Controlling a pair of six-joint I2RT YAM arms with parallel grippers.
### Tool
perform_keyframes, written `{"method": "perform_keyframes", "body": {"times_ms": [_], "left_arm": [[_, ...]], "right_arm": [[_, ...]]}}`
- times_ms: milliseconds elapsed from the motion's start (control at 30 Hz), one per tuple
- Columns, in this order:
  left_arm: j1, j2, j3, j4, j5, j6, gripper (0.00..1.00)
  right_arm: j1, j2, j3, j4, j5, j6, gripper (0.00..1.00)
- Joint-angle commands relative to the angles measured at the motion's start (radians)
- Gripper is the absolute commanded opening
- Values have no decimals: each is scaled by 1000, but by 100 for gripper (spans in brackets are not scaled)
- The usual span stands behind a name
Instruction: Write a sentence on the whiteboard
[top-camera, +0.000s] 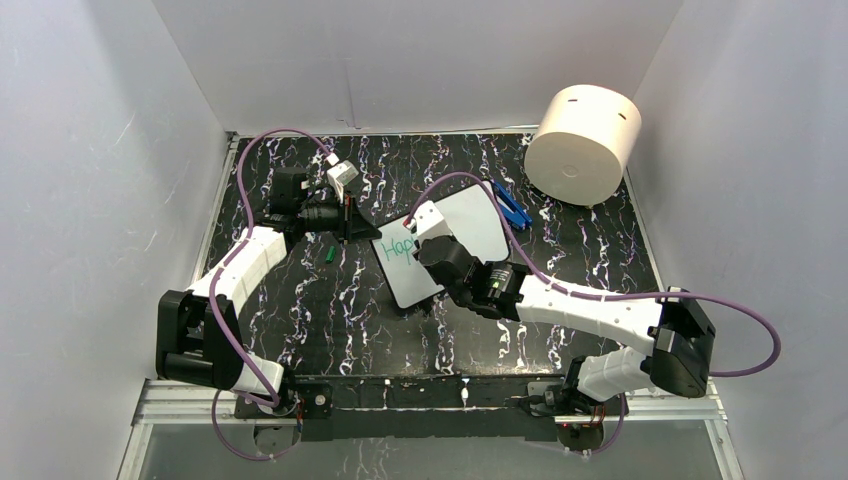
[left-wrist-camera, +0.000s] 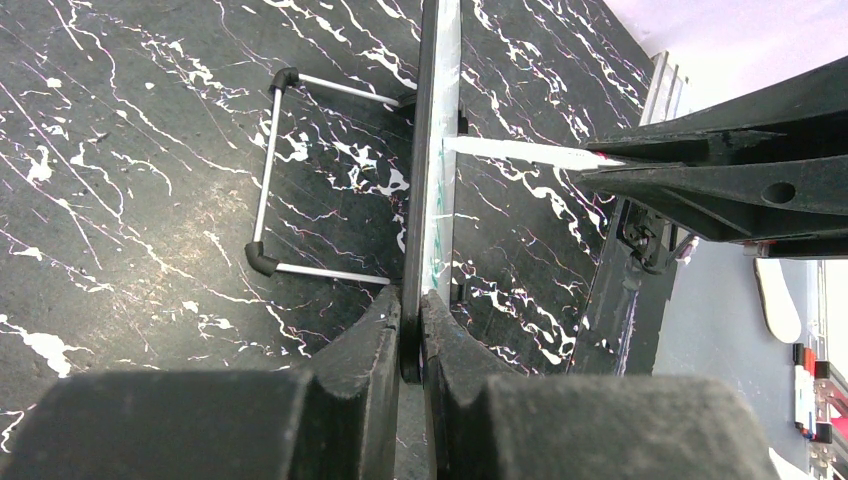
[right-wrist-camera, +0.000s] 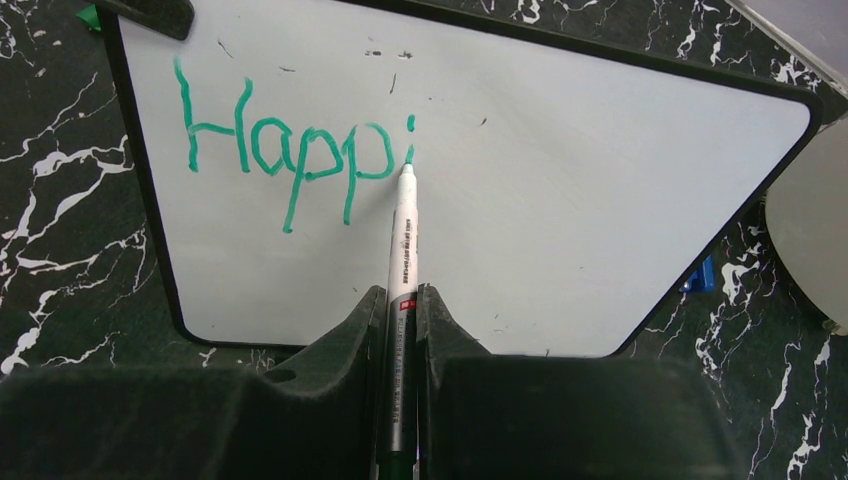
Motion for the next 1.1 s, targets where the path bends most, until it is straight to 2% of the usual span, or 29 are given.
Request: {"method": "perform_keyframes", "body": {"times_ms": [0, 367, 600, 1067], "left_arm": [[-15, 28, -4, -64, -81, 46, 0], [-15, 28, -4, -63, -81, 46, 0], [-15, 29, -4, -64, -83, 45, 0], [-15, 28, -4, -64, -81, 47, 0]], "right_arm": [[-2, 7, 21, -36, -7, 38, 0], [-2, -8, 20, -64, -18, 58, 0], [-2, -65, -11, 21, 14, 19, 0], [-19, -45, -18, 96, 43, -13, 0]]}}
